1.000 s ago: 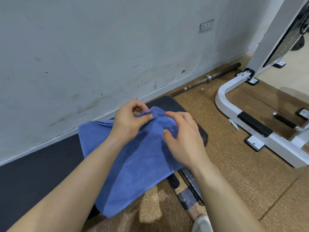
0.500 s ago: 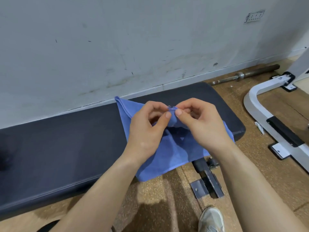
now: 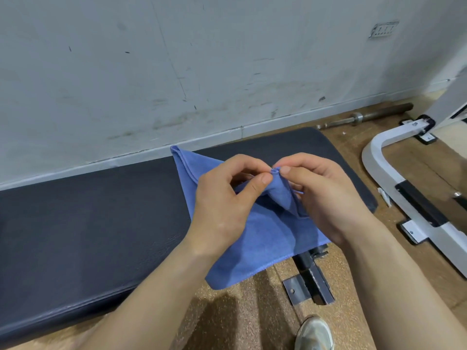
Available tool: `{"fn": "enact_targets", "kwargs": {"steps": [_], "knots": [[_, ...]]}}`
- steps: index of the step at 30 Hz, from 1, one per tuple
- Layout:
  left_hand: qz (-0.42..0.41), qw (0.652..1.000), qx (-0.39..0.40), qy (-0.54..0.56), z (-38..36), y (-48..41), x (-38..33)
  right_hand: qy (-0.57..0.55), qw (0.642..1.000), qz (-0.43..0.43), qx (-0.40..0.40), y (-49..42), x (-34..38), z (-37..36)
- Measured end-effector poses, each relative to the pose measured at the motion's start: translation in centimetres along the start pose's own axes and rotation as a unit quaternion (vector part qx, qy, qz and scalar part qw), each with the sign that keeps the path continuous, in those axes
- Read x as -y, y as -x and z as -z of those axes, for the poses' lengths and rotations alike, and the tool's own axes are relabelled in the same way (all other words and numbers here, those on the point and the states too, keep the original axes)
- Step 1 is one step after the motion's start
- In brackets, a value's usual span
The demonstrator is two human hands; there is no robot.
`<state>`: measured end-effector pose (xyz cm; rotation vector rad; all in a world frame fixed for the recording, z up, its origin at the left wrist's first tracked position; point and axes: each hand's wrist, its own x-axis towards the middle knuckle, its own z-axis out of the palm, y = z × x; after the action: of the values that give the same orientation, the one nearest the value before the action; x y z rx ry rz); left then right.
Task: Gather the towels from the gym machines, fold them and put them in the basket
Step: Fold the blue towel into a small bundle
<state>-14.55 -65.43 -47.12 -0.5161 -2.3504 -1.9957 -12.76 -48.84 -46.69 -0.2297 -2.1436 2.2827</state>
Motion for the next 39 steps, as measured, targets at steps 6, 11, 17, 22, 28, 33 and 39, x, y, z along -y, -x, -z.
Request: {"fn": "enact_targets", "kwargs": {"steps": [6, 11, 17, 22, 28, 33, 39], "knots": [[0.005, 1.0, -0.002, 0.014, 0.4, -0.1, -0.3, -0.019, 1.0, -0.015, 0.013, 0.2, 0.4, -0.4], [0.024, 0.999, -0.011, 0.033, 0.6, -0.3, -0.5, 0.013, 0.997, 0.009, 0.07, 1.1, 1.0, 0.4], [0.006, 0.983, 0.129, -0.131, 2.8, -0.8, -0.5, 0.015, 0.997, 0.054, 0.058, 1.5, 1.4, 0.6], [-0.02, 0.892, 0.119, -0.435, 8.3, -0.4, 3.3, 0.002, 0.996, 0.084, 0.019, 2.4, 2.7, 0.5], [0.04, 0.883, 0.019, -0.468, 13.0, 4.4, 1.9, -0.037, 0.986, 0.112, -0.12, 5.2, 3.7, 0.1], [0.067, 0.954, -0.069, -0.285, 16.8, 9.3, -2.8, -0.037, 0.978, 0.117, -0.167, 7.4, 4.9, -0.9], [0.077, 0.978, -0.194, -0.031, 21.4, 12.7, -7.7, 0.002, 0.982, 0.131, -0.137, 8.6, 8.2, -3.4]]}}
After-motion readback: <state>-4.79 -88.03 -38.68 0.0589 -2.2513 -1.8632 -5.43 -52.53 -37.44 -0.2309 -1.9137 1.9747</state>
